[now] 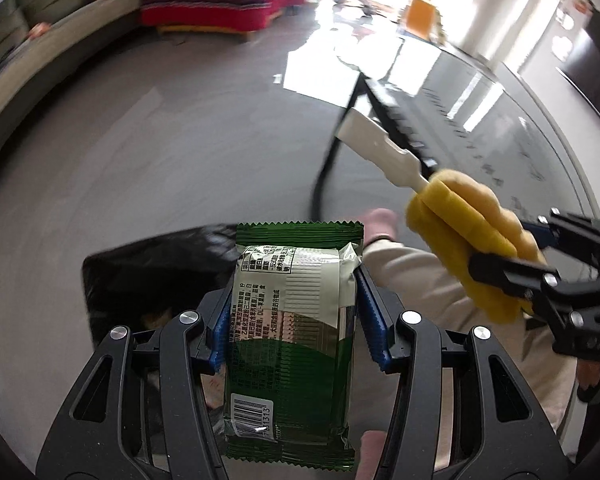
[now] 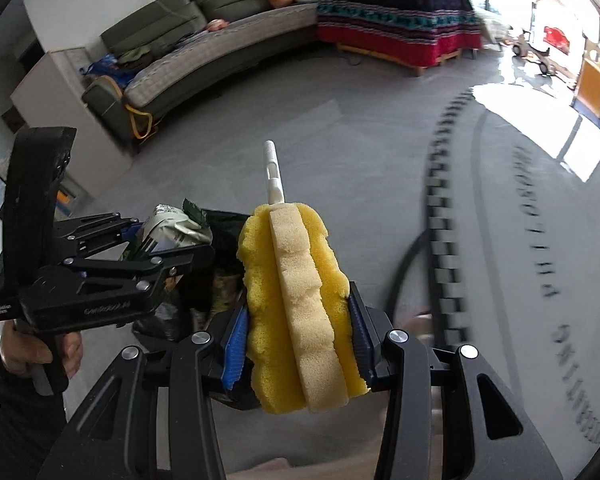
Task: Collect trash
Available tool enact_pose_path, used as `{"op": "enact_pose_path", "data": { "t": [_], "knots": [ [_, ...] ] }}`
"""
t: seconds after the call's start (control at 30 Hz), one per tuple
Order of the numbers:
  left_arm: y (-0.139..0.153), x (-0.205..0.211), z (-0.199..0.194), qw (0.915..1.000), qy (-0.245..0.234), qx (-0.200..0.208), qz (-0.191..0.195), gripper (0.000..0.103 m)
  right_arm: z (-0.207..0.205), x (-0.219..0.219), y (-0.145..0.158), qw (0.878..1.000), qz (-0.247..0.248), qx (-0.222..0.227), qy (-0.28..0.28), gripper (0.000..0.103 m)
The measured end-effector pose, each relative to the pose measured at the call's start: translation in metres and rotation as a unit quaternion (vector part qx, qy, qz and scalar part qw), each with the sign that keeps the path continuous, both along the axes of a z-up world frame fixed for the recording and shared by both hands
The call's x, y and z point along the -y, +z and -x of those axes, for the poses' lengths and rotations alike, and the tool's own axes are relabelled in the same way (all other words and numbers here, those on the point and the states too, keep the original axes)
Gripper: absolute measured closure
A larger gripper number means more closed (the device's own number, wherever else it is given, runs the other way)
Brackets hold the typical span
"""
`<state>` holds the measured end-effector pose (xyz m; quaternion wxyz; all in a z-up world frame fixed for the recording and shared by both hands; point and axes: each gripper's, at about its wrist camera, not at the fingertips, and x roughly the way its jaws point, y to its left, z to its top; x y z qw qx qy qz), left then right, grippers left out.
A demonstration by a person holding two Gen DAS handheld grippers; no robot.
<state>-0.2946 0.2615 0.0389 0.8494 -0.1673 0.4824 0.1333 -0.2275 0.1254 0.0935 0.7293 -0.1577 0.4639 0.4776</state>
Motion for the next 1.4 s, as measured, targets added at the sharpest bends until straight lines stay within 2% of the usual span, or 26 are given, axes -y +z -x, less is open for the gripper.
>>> {"op": "enact_pose_path", "data": {
  "t": [0.17,0.37,0.57,0.6,0.63,0.67,0.73,0.77,1.0,1.4],
  "knots": [
    [-0.020,-0.031,0.034,0.9978,0.061,-0.024,-0.010,0.051,0.036,-0.036,-0.021,1.000,0.003,-0.025,0.013,0.057],
    [-0.042,-0.065,0.074,0.9911,0.124,-0.048,-0.002,0.051,0.069,-0.067,-0.041,0.998,0.020,-0.052,0.036,0.057],
    [-0.045,-0.088,0.117,0.9843,0.171,-0.045,0.000,0.051,0.091,-0.094,-0.056,0.994,0.045,-0.071,0.064,0.055],
    [-0.043,-0.089,0.122,0.9835,0.176,-0.041,0.002,0.048,0.096,-0.101,-0.058,0.993,0.053,-0.076,0.074,0.054],
    [-0.041,-0.091,0.127,0.9824,0.183,-0.035,0.009,0.025,0.100,-0.106,-0.061,0.991,0.059,-0.081,0.083,0.049],
    [-0.039,-0.092,0.129,0.9811,0.191,-0.030,0.012,0.009,0.103,-0.108,-0.062,0.991,0.065,-0.079,0.088,0.038],
    [-0.032,-0.097,0.137,0.9743,0.224,-0.021,-0.004,0.006,0.108,-0.108,-0.060,0.994,0.063,-0.048,0.078,0.024],
    [-0.031,-0.097,0.140,0.9726,0.231,-0.021,-0.008,0.006,0.109,-0.106,-0.058,0.994,0.061,-0.038,0.078,0.024],
    [-0.027,-0.101,0.138,0.9730,0.229,-0.018,0.018,0.006,0.103,-0.095,-0.050,0.996,0.042,-0.041,0.070,0.024],
    [-0.021,-0.086,0.106,0.9780,0.207,-0.020,0.012,0.006,0.079,-0.074,-0.040,0.997,0.012,-0.059,0.048,0.024]
  ]
}}
